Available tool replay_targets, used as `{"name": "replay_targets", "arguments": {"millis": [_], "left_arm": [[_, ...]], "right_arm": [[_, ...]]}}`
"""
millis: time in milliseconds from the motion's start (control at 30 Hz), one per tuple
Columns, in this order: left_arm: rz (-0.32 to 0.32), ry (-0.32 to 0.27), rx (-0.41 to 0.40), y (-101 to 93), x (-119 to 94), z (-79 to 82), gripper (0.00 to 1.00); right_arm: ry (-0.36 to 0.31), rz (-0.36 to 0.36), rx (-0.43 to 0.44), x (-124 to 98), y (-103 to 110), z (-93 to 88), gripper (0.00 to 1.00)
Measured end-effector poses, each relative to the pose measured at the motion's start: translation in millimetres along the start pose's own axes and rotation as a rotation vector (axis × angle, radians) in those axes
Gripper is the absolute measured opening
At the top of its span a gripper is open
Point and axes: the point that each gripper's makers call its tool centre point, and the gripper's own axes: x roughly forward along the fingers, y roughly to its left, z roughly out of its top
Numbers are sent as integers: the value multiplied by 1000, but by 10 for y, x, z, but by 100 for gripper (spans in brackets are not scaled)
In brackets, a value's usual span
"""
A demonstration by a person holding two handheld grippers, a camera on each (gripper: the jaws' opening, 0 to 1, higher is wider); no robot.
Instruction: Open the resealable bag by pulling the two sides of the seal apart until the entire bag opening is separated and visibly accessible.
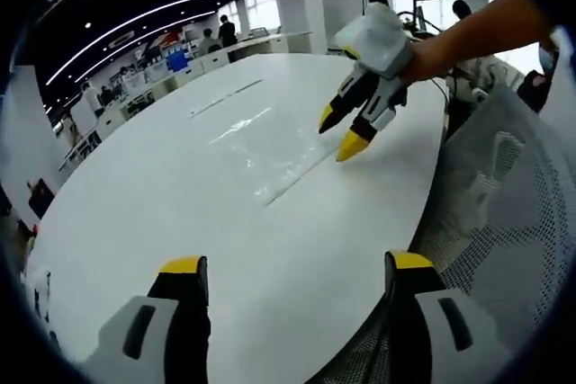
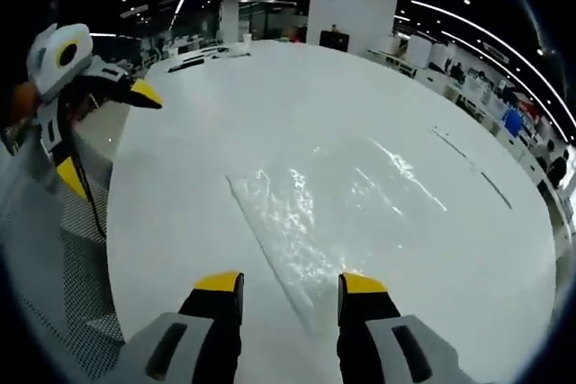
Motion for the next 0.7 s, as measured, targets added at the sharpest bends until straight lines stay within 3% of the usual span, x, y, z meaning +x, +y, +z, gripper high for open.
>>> {"name": "replay_targets", "arguments": {"millis": [100, 333, 467, 633, 700], "left_arm": [[-3, -1, 2, -6, 0, 5, 78], [10, -18, 6, 26, -12, 73, 80], [15, -19, -8, 54, -8, 83, 81], [10, -11, -5, 44, 8, 74, 81], [6, -12, -3, 28, 10, 83, 80]], "right_arm": [[22, 9, -36, 20, 5, -11, 37], [56, 46, 2, 65, -8, -97, 26], [82, 104, -87, 39, 63, -112, 15], [116, 104, -138, 20, 26, -158, 1], [116, 106, -143, 5, 40, -166, 0]]}}
